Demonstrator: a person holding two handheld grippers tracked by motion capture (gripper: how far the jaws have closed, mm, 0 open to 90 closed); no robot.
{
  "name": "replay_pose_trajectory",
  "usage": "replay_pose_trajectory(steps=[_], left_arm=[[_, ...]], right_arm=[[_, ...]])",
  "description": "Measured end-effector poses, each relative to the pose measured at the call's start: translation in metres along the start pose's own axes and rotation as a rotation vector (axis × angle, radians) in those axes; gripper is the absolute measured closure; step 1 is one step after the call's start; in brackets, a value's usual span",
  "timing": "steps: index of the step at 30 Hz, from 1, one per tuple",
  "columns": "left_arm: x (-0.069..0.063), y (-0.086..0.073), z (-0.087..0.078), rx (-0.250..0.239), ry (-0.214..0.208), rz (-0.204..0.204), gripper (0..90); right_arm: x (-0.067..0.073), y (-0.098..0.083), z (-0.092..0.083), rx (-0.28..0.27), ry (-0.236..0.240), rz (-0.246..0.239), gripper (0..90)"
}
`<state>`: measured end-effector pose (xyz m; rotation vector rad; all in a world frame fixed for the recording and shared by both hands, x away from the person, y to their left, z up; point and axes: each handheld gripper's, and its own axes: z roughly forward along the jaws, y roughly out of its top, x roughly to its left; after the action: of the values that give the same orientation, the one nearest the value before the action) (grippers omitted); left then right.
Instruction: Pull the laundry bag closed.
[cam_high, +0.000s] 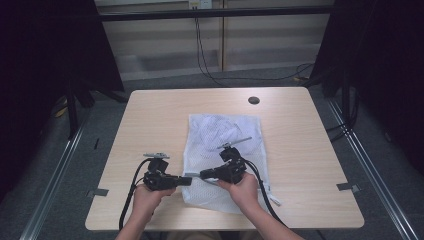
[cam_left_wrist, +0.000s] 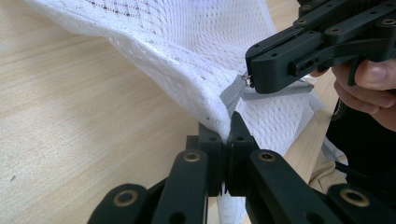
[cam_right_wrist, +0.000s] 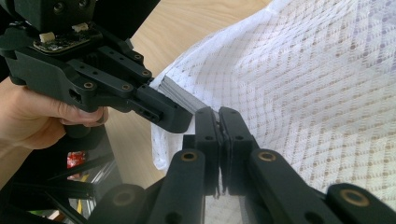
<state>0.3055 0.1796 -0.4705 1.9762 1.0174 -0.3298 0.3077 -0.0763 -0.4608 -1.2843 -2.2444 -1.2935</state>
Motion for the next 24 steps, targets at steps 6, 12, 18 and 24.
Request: replay_pose_trajectory(steps=[6,12,18,24], left_arm=[[0.0002,0.0,0.0003,0.004,0.004,0.009,88.5],[-0.0004,-0.0001,-0.0002,0.004,0.008,-0.001,88.5],[0.003,-0.0007,-0.0024,-0.002,0.002,-0.003,88.5],[0.0025,-0.0003,-0.0024,-0.003,-0.001,-0.007,88.5]], right_arm=[[-0.0006,-0.0006,-0.0001,0.0,0.002,-0.005,87.1],[-0.0004,-0.0013,-0.0003,0.004,0.001,-0.008,87.1],[-0.0079,-0.0033,-0.0055,-0.007,-0.003,0.019,87.1],[-0.0078,-0.0043,-0.0068,-0.003,-0.005,0.007,87.1]])
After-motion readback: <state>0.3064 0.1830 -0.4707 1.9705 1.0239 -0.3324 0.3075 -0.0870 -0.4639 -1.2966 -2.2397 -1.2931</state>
